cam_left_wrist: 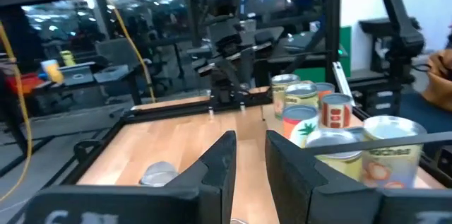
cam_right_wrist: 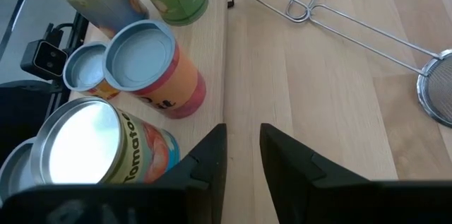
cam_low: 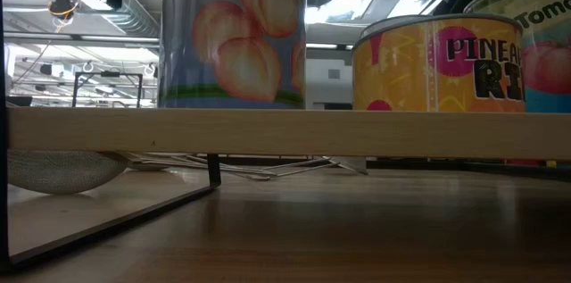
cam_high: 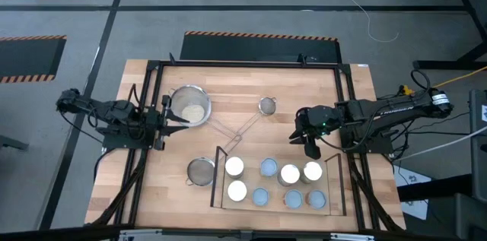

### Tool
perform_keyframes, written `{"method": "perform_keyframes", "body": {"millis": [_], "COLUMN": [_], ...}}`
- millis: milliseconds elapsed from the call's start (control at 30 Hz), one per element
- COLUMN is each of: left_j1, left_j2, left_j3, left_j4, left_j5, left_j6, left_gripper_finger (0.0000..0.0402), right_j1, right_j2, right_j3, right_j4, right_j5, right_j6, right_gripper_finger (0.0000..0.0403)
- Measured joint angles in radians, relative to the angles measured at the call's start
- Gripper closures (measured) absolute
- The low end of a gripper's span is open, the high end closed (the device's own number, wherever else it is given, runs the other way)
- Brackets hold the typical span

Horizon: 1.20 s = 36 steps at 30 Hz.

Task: Pick and place cans onto a shelf
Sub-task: Return to Home Position

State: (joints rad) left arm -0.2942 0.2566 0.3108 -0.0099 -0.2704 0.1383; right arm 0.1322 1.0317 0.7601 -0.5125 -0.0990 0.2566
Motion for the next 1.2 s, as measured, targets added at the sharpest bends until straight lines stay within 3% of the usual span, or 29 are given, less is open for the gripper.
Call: {"method": "perform_keyframes", "body": {"millis": [433,633,733,900,1200], "left_j1": [0.105,0.157,0.182,0.215,0.227], "left_j2": [-0.202,-0.251,-0.252,-0.252,-0.252], "left_j3": [-0.246,-0.303,-0.303,-0.303,-0.303], "left_j4": [0.102,0.124,0.118,0.115,0.108], "left_j5": [0.003,0.097,0.121,0.134,0.135], "left_j6": [-0.006,-0.012,-0.024,-0.03,-0.051], "left_gripper_finger": [0.0332,0.0332,0.0332,0.0332,0.0332], "right_j1": [0.0,0.0,0.0,0.0,0.0], "right_j2": [0.0,-0.003,-0.034,-0.14,-0.465], "right_j3": [0.0,0.0,0.006,0.05,0.033], "right_j4": [0.0,0.01,0.04,0.054,0.055], "right_j5": [0.0,-0.008,-0.082,-0.185,-0.187], "right_j6": [-0.002,-0.005,-0.005,-0.04,-0.194], "right_gripper_finger": [0.0312,0.0312,0.0312,0.0312,0.0312]}}
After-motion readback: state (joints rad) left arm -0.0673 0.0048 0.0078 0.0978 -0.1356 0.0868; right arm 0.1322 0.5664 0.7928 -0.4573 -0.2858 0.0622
